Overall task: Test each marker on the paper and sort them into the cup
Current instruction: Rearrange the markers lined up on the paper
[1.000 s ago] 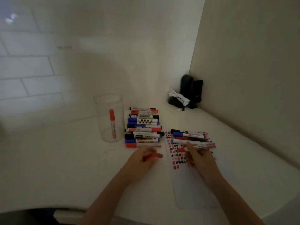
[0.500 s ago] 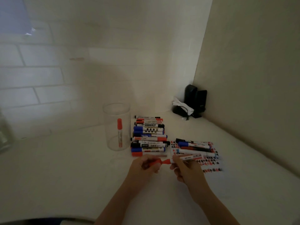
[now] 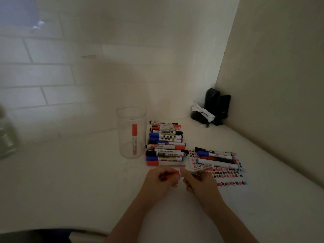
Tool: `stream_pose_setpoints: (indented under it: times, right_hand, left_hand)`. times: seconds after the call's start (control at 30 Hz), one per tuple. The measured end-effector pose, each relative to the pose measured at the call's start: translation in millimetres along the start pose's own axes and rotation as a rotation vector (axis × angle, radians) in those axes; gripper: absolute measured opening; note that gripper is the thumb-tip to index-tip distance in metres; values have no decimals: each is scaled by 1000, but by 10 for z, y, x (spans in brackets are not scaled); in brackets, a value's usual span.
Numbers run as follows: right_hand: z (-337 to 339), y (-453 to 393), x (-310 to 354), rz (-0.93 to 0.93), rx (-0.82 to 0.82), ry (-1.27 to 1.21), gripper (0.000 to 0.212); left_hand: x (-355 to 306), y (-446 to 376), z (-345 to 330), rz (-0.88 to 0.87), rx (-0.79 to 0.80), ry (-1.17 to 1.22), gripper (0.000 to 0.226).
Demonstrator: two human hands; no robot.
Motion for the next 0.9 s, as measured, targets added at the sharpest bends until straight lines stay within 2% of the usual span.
stream_pose_setpoints:
  times: [0.2,0.33,0.4,0.47,0.53,0.63,0.7,0.9]
  right_hand:
    - [-53,75,-22,-109,66,-77,22]
    - [-97,216,-53,-272,121,-200,25]
    - [-73,273,-24,-298,169,-203,32]
    - [77,293,6,-294,136,-191,40]
    - [219,287,28,-248,119,-179,36]
    - [139,393,103,-151,227,-76,25]
    - [-28,471,187,-56,277,52,20]
    - [-449,433,447,256,232,329,17]
  left_hand:
    - [-76,48,23,-29,1,23,13]
    - [-153,108,44,-17,-2,12,16]
    - [-193,154,68,-19,4,15,18]
    - [-179,192,164,29,-9,47,22]
    - [-147,247,283,104,-45,159,25]
    - [-168,296,438,167,-163,376,25]
    - [-228,300,513,146,-242,473,29]
    - [-606,259,752,-44,-329,384,36]
Point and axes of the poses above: each hand's wrist, its own y-axis away from the middle knuckle, its own z-axis out of the back of the hand, x = y × z, the point moved 10 cm from there along -y, towards the middle knuckle, and after that the axes turned 7 degrees about -x, right-handed, at the moved point
